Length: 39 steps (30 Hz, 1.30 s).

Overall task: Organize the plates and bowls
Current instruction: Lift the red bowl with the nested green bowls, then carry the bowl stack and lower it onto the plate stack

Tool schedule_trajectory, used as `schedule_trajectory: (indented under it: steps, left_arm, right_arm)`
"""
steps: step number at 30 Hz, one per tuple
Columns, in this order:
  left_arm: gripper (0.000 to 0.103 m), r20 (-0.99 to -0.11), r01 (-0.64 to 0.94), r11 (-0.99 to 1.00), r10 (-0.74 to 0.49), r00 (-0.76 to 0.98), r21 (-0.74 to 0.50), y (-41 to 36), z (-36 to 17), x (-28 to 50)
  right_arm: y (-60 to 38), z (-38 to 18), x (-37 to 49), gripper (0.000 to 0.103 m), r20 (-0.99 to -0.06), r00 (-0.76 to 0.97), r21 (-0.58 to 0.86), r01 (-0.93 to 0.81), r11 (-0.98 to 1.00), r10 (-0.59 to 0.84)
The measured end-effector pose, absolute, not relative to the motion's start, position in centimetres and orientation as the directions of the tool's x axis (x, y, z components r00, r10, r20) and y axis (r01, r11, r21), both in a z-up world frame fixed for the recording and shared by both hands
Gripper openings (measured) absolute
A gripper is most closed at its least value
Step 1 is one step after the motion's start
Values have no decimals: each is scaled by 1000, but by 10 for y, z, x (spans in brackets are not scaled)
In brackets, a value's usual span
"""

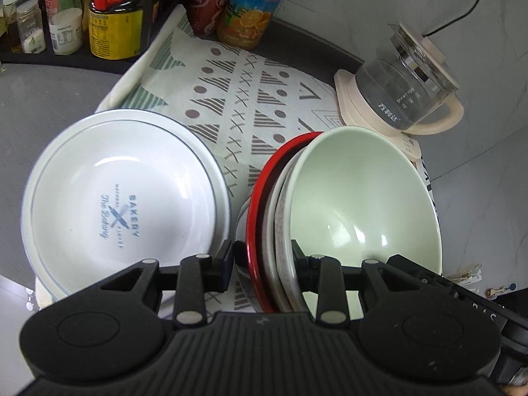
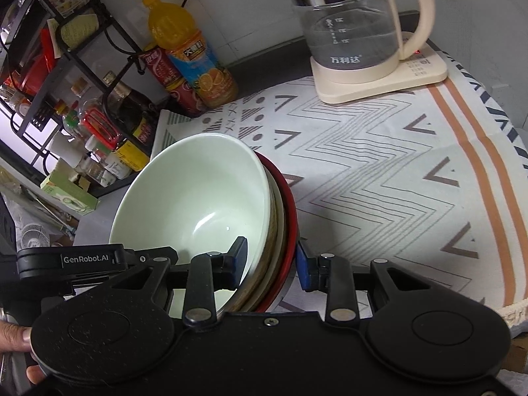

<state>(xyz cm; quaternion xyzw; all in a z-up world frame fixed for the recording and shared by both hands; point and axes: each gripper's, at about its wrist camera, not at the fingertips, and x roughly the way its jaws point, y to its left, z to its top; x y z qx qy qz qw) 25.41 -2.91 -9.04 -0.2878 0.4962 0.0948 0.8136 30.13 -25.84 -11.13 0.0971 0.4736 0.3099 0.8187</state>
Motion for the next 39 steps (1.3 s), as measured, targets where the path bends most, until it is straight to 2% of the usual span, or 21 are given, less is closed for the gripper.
schedule_trajectory:
  steps: [30,39]
  left_arm:
    - [32,-865,-541,748,-87,494,-385,93,-87,205]
    - [33,-874,-544,752,-86,478,-371,115,-94,202]
  right_arm:
    - [-127,-94,283,31,-708,303,437,-521,733,638]
    - [-103,-99,277,31,-719,289,445,-507,738,632]
